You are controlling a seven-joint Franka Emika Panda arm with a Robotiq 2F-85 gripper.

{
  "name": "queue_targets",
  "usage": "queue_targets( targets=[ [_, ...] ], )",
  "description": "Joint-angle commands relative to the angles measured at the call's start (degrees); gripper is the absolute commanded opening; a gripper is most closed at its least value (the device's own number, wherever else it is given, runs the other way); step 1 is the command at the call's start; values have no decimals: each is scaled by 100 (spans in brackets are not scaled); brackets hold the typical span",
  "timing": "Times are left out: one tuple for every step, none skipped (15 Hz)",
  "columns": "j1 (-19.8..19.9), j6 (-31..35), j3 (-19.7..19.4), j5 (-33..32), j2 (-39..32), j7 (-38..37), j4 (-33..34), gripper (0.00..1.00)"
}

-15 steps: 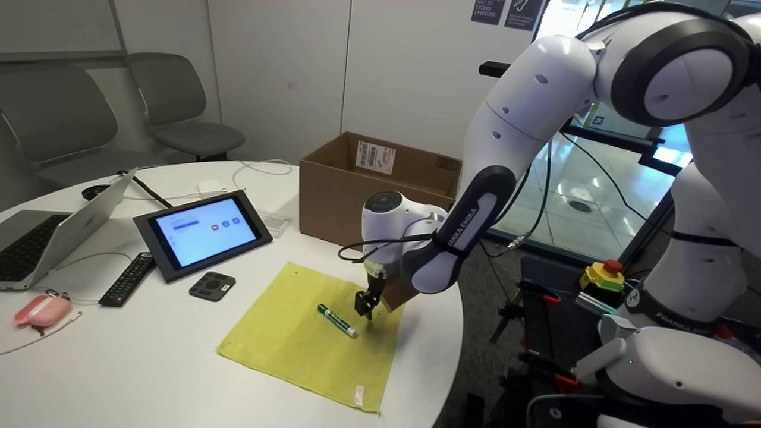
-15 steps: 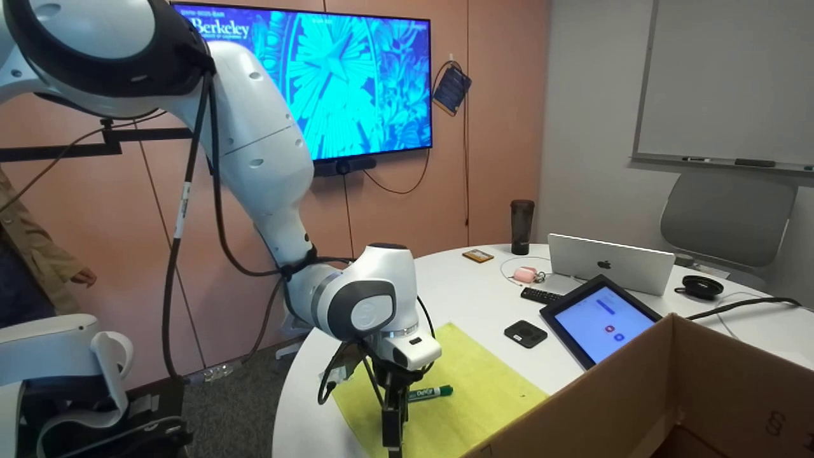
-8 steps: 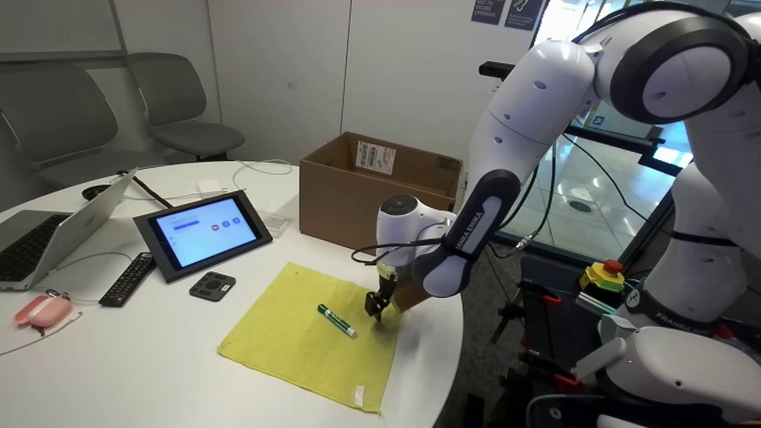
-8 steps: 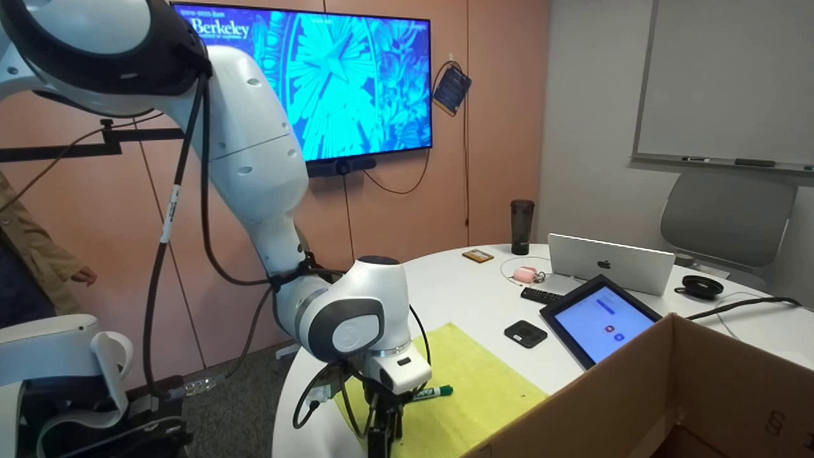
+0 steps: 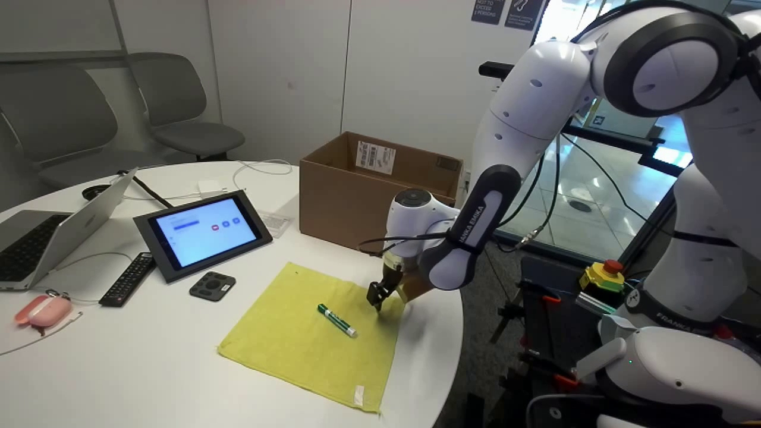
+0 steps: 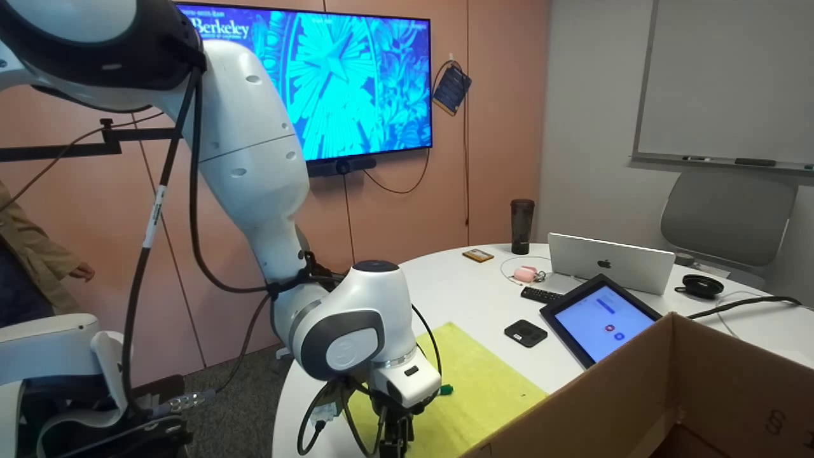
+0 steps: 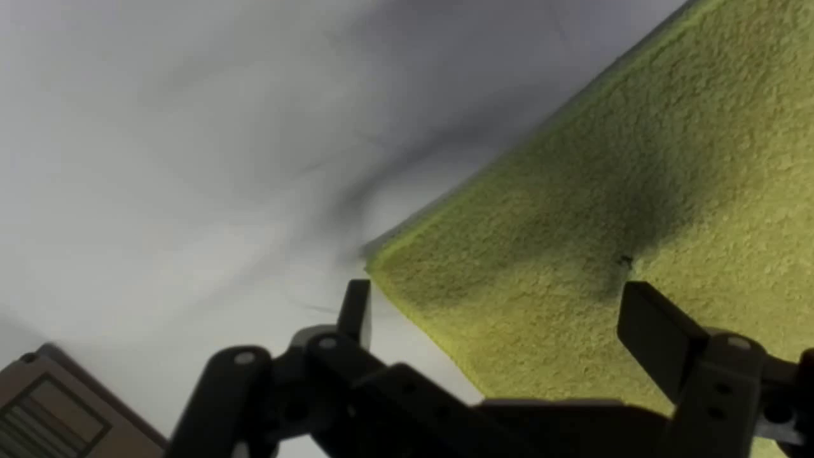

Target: Put the marker on the green towel, then wrap the marker in the towel and put it in the box

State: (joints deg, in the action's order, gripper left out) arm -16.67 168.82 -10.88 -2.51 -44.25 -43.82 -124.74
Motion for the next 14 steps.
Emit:
queue_targets(
  targets=[
    [238,244,125,249,41,584,-19,100],
    [326,246,184,297,-13,703,28,100],
    [420,257,257,367,-53,836,56,100],
    [524,243,342,438,-93,995,93,100],
    [634,237,438,515,-129,1148,124,100],
    [755,220,550,592,-189,1323,189,100],
    [869,216,664,678,-260,1503,259,100],
    [948,198,746,749,-313,1659,318,100],
    [1042,168,840,813,-376,1834,392,100],
    [1127,157,926,873,-444,1987,465,100],
    [1197,133,992,912,-504,2119,530,100],
    [1301,133,1092,949,-532,2265,577,100],
    [1358,119,1149,976,-552,2384,615,100],
    [1398,90,1194,988,-571,2491,659,81]
  ],
)
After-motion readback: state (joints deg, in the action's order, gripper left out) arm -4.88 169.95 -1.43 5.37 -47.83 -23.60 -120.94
